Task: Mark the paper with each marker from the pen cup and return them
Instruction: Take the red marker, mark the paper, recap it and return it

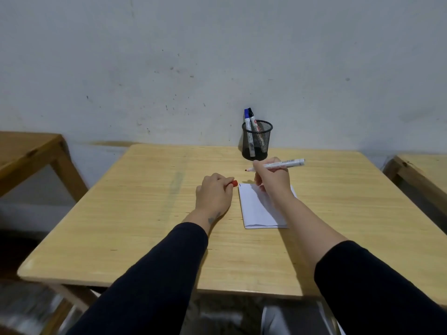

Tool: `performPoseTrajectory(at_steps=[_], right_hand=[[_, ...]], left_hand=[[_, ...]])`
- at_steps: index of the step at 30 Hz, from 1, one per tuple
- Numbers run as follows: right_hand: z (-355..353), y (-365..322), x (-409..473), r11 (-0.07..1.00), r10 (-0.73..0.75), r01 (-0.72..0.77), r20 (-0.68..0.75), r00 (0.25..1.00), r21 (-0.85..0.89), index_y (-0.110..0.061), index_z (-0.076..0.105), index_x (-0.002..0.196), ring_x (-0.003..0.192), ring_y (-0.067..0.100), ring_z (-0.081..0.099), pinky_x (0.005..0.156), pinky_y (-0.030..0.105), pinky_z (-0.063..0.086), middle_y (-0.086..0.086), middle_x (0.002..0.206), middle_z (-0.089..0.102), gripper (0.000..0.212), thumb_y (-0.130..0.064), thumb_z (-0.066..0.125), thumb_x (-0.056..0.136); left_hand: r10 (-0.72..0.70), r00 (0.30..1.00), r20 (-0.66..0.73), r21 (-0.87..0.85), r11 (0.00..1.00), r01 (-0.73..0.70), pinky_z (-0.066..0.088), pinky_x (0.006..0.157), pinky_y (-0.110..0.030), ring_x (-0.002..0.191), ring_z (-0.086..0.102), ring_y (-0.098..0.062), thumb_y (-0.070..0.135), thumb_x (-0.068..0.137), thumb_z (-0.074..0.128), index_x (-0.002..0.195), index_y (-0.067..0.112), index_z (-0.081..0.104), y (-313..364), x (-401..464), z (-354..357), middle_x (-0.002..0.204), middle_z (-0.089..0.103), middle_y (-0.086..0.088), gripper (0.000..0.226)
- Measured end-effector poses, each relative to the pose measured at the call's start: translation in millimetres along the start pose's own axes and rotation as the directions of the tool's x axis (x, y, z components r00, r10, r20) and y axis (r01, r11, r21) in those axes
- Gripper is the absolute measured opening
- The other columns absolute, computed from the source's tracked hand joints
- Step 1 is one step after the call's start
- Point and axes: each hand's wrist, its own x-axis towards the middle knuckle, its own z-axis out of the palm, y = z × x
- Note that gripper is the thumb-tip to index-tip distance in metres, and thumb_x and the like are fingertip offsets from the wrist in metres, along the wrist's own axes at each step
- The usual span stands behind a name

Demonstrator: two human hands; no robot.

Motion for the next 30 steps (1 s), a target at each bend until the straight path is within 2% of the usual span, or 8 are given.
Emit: performPoseTrajectory(at_steps=[3, 6, 9, 13, 18, 20, 25, 30], right_hand=[[4, 1, 3, 0.999, 0.025, -0.027, 0.052, 0.998, 0.037, -0.009, 0.058, 0.08, 0.041, 0.009, 0.049, 0.036, 0.016, 0.035, 0.007, 0.061, 0.057, 0.016, -0.02, 0.059, 0.093], [7, 8, 6, 0.998, 0.002, -0.008, 0.091, 0.996, 0.063, -0.001, 0.066, 0.089, 0.043, 0.014, 0.048, 0.035, 0.021, 0.037, 0.011, 0.067, 0.059, 0.027, -0.027, 0.061, 0.092], [9, 12, 6, 0.994, 0.007, -0.015, 0.076, 0.997, 0.104, 0.001, 0.068, 0.087, 0.042, 0.012, 0.051, 0.035, 0.021, 0.038, 0.008, 0.063, 0.059, 0.027, -0.025, 0.067, 0.088], [13, 20, 9, 0.974, -0.094, 0.094, 0.007, 0.996, -0.205, -0.005, 0.067, 0.075, 0.046, -0.002, 0.06, 0.046, 0.011, 0.046, 0.001, 0.061, 0.065, 0.027, -0.03, 0.067, 0.087], [12, 30, 12, 0.958, -0.106, 0.1, -0.008, 0.994, -0.269, -0.007, 0.064, 0.067, 0.073, 0.028, 0.071, 0.071, 0.037, 0.058, 0.015, 0.071, 0.072, 0.029, -0.029, 0.063, 0.086], [12, 30, 12, 0.954, -0.097, 0.094, 0.004, 0.995, -0.284, -0.008, 0.063, 0.067, 0.069, 0.027, 0.07, 0.068, 0.038, 0.058, 0.015, 0.072, 0.071, 0.028, -0.028, 0.062, 0.086], [13, 28, 9, 0.953, -0.103, 0.102, 0.013, 0.995, -0.287, 0.0, 0.063, 0.075, 0.04, -0.002, 0.057, 0.041, 0.01, 0.044, 0.007, 0.062, 0.061, 0.027, -0.022, 0.061, 0.09], [14, 32, 13, 0.925, -0.127, 0.126, 0.021, 0.992, -0.359, -0.002, 0.065, 0.074, 0.045, 0.002, 0.06, 0.044, 0.012, 0.046, 0.005, 0.062, 0.063, 0.028, -0.025, 0.061, 0.089]], left_hand=[[0.027, 0.999, -0.021, 0.002, 1.0, -0.027, 0.032, 0.1, -0.037, 0.118, 0.044, -0.016, 0.042, 0.097, 0.038, 0.133, 0.026, 0.053, -3, -2, 4, 0.126, 0.056, 0.003, 0.042], [0.061, 0.998, -0.009, 0.055, 0.997, -0.06, 0.027, 0.104, -0.04, 0.126, 0.038, -0.016, 0.056, 0.091, 0.038, 0.137, 0.026, 0.048, -3, -5, 4, 0.133, 0.051, 0.005, 0.056], [0.072, 0.995, 0.072, 0.167, 0.982, -0.083, 0.007, 0.116, -0.048, 0.144, 0.02, -0.018, 0.063, 0.087, 0.038, 0.145, 0.023, 0.033, -5, -6, 5, 0.152, 0.035, 0.003, 0.071], [0.041, 0.977, 0.209, 0.283, 0.954, -0.1, -0.007, 0.117, -0.051, 0.149, -0.002, -0.016, 0.065, 0.089, 0.028, 0.152, 0.018, 0.013, -5, -2, 8, 0.162, 0.006, 0.0, 0.079], [0.027, 0.973, 0.228, 0.306, 0.947, -0.098, -0.004, 0.118, -0.049, 0.149, -0.002, -0.015, 0.065, 0.09, 0.026, 0.152, 0.018, 0.01, -4, -1, 8, 0.162, 0.003, 0.0, 0.08], [0.027, 0.973, 0.231, 0.302, 0.948, -0.098, -0.003, 0.118, -0.049, 0.149, -0.001, -0.015, 0.065, 0.09, 0.027, 0.152, 0.018, 0.01, -4, 0, 8, 0.162, 0.003, 0.0, 0.08], [0.024, 0.974, 0.227, 0.304, 0.948, -0.095, -0.003, 0.118, -0.049, 0.149, -0.001, -0.015, 0.065, 0.089, 0.028, 0.152, 0.018, 0.011, -4, -1, 8, 0.162, 0.004, 0.001, 0.08], [0.026, 0.973, 0.23, 0.302, 0.948, -0.097, -0.003, 0.118, -0.049, 0.149, -0.001, -0.016, 0.064, 0.089, 0.028, 0.152, 0.018, 0.011, -4, -1, 7, 0.162, 0.004, 0.0, 0.08]])
